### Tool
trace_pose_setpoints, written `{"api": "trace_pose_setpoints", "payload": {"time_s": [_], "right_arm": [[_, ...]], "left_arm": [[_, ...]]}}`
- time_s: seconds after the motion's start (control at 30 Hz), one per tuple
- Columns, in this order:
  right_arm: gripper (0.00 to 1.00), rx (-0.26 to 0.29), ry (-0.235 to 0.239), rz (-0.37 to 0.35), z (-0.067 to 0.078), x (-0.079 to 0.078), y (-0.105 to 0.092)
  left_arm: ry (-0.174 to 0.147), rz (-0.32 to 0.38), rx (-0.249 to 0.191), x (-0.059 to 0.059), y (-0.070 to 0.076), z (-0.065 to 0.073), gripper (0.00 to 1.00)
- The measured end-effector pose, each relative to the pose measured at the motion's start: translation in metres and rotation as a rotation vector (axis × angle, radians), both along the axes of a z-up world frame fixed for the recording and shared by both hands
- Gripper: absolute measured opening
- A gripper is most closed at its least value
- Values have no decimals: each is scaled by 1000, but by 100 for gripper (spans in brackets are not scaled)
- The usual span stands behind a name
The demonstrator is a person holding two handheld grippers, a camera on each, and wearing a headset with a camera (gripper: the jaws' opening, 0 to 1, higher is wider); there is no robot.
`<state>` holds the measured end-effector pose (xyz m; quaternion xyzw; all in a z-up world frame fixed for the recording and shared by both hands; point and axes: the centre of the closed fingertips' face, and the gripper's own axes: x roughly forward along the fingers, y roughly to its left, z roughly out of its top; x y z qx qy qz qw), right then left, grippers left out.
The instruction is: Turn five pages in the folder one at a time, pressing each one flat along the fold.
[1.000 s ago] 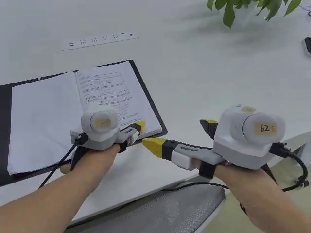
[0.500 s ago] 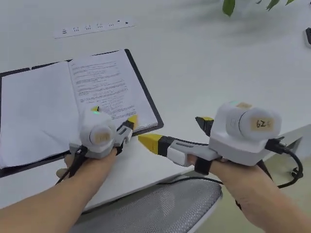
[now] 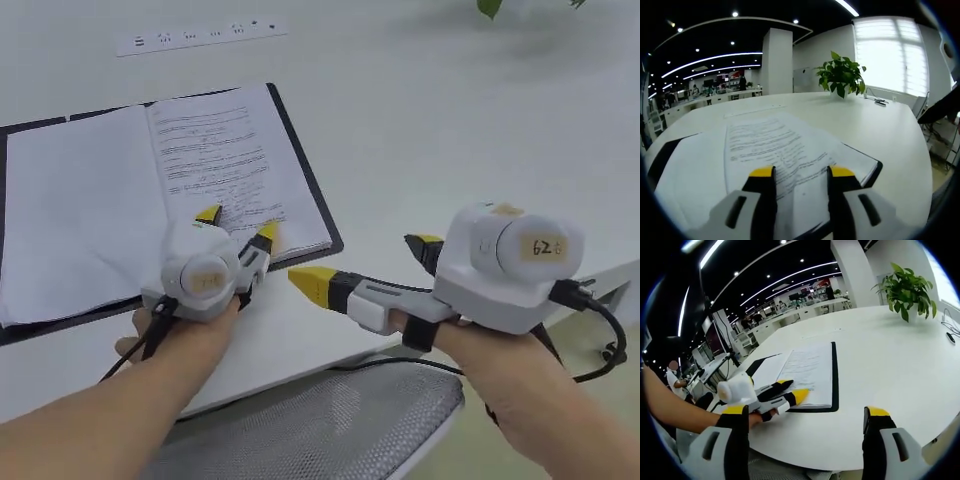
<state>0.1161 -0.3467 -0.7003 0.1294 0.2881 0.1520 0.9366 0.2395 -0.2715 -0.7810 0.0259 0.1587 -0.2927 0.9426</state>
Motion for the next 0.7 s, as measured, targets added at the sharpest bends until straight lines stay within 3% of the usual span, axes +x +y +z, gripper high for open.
{"api": "trace_pose_setpoints", "payload": {"time_s": [0.1,0.17,0.23,0.5,0.63,0.7], "right_arm": [[94,3,2,6,-1,2,1],[93,6,1,14,-1,6,3],[93,9,2,21,-2,8,5],[86,12,-7,84,-4,27,17],[78,37,-13,112,-6,39,23],[75,61,11,122,-13,45,27]], "left_arm": [[-1,0,-1,0,0,1,35],[11,30,-19,3,5,1,22],[19,43,-20,6,9,0,17],[49,54,-52,8,10,-1,10],[50,55,-57,8,10,-1,10],[48,55,-56,7,10,-1,10]]}}
